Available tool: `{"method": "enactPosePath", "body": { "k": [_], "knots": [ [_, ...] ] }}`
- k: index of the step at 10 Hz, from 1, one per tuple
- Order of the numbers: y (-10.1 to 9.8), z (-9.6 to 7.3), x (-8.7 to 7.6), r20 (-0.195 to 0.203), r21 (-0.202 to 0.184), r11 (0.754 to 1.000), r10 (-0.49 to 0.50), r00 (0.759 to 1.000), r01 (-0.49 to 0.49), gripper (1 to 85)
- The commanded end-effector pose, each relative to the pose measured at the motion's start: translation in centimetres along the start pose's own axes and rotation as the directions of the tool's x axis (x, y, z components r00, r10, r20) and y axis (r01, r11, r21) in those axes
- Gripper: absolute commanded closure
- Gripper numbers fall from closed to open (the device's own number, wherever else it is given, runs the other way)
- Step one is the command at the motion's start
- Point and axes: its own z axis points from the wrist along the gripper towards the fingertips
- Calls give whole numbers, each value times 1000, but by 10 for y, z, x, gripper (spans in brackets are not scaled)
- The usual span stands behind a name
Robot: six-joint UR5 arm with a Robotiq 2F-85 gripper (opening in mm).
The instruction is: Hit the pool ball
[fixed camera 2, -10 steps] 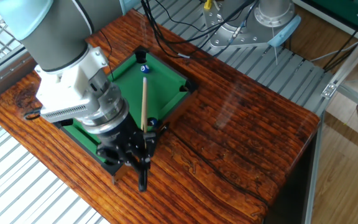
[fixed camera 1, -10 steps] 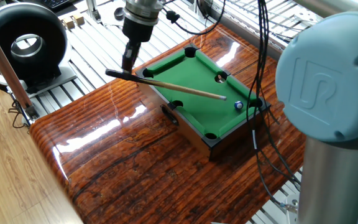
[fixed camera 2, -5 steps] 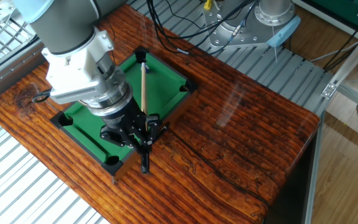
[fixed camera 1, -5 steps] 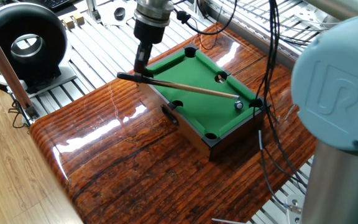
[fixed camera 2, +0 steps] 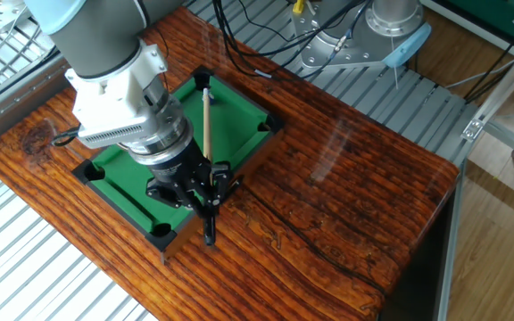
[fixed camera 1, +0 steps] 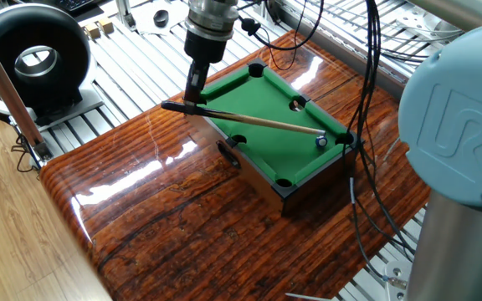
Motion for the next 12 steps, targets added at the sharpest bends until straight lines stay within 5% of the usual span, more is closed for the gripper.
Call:
{"method": "enactPosePath", "body": {
  "k": [1, 4, 6, 10, 12],
  "knots": [
    [0, -1, 2, -5, -2, 1000, 25, 1000, -25, 847],
    [-15, -1, 9, -32, 59, 997, 41, 999, -40, 847],
    [-16, -2, -12, 51, 60, 997, 36, 998, -40, 847],
    [-19, -3, -24, 99, 69, 997, 33, 995, -40, 847],
    [-24, -2, -18, 76, 86, 995, 40, 996, -47, 847]
  ]
}}
